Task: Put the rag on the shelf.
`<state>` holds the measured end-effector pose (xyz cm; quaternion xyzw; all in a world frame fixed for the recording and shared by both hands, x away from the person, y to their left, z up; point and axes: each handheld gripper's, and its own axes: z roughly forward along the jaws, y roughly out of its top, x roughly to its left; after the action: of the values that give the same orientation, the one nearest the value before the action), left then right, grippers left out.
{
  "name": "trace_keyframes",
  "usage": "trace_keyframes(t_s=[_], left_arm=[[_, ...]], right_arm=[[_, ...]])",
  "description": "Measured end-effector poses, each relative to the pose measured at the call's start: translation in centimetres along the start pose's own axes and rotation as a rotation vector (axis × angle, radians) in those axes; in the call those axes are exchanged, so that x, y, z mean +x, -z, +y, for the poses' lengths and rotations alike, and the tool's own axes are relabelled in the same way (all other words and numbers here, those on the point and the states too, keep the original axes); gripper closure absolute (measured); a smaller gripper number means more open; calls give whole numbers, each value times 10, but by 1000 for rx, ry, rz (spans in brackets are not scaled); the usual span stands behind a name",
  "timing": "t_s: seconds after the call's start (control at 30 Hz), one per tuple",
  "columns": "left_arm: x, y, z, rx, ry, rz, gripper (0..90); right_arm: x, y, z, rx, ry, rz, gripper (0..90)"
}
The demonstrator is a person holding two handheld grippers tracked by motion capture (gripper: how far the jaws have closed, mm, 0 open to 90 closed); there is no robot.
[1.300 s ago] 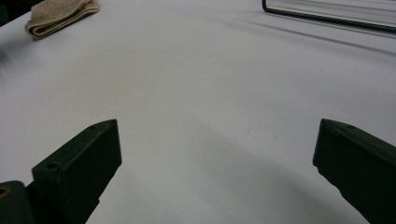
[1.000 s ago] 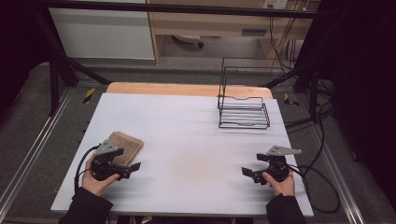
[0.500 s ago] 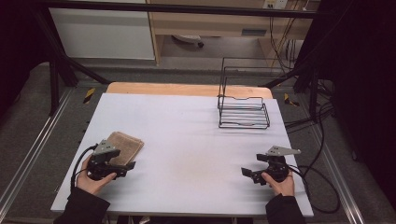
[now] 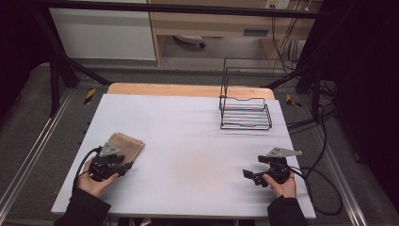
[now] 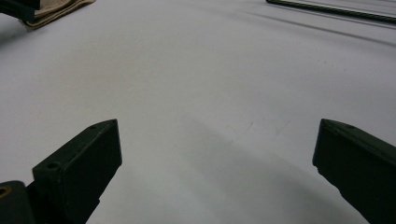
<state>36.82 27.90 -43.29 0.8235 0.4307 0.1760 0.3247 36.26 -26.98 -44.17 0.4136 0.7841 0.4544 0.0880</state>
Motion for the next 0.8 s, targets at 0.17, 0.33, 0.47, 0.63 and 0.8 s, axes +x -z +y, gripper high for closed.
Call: trace_keyframes(t_s=[0.17,0.33,0.47,0.63,0.8], left_arm=[[2,-3,-1,19,-3,12,636],[2,-7,0,36,0,18,660],[2,-8,0,42,2,27,698],[3,-8,2,58,-8,29,760],[5,-9,2,57,7,21,824]], right_arm=[[0,0,0,0,-1,0,18],[0,0,0,-1,1,0,18],[0,0,0,0,-1,0,18],[0,0,0,-2,-2,0,18],[0,0,0,-2,-3,2,18]])
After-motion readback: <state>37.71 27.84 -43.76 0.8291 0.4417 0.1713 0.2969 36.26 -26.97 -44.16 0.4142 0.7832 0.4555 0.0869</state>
